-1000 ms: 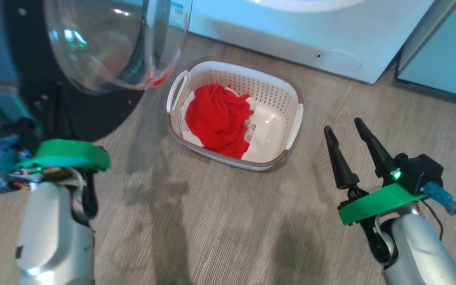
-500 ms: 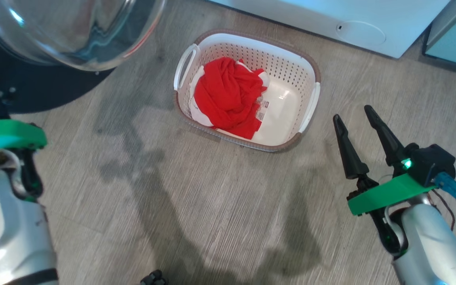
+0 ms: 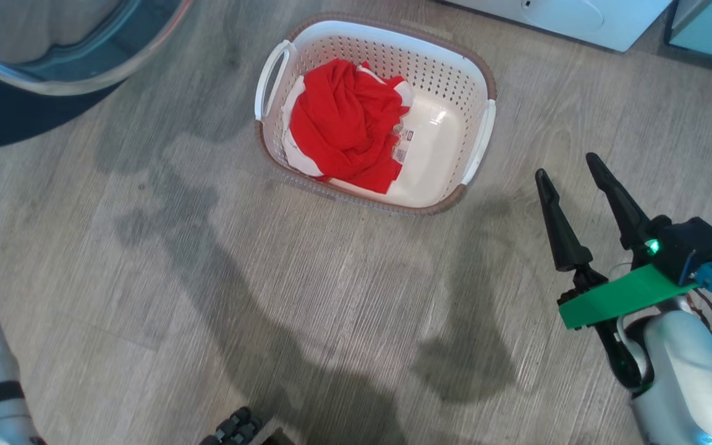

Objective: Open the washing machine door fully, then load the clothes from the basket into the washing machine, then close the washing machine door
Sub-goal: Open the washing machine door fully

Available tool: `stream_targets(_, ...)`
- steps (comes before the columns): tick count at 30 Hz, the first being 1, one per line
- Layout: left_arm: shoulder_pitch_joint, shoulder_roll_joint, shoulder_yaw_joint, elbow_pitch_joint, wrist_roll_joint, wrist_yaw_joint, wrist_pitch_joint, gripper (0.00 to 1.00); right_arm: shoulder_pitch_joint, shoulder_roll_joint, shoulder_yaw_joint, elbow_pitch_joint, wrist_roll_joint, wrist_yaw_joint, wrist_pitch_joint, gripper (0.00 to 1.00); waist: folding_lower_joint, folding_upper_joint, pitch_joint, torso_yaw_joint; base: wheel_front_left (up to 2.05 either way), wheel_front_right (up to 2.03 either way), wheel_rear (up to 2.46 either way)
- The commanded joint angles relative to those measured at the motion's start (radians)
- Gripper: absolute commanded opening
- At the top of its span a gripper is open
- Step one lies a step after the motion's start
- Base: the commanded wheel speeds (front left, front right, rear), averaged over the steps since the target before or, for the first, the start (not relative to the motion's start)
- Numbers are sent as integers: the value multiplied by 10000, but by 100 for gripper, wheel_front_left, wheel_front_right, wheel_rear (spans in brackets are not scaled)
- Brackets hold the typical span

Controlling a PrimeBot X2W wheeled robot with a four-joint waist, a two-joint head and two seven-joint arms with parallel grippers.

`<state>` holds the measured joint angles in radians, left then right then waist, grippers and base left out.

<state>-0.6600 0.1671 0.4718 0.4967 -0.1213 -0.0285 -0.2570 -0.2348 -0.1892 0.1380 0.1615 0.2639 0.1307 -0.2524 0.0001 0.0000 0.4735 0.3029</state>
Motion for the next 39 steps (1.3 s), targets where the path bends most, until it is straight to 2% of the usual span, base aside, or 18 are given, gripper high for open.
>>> stream_targets(1,-275,752,409,-160,124,-47,-48,0,-23,-59,205,-359,-68,0,-86,100,-1,0,64,-13,0,0,0)
stream_targets(8,-453,804,601,132,380,-64,-48,0,53,-134,174,-427,-39,0,-33,100,-1,0,-21,8,0,0,0)
stream_targets(21,374,413,581,-277,577,-639,-48,0,-123,269,413,-40,212,0,-77,100,-1,0,-1106,-268,0,0,0)
stream_targets(32,2304,-331,-563,-1327,921,-955,-48,0,-133,690,-125,78,268,0,-91,100,-1,0,-2791,-1160,0,0,0)
stream_targets(39,3685,-783,-1258,-2193,841,-997,-48,0,203,944,-239,6,278,0,-92,100,-1,0,-3581,-2088,0,0,0)
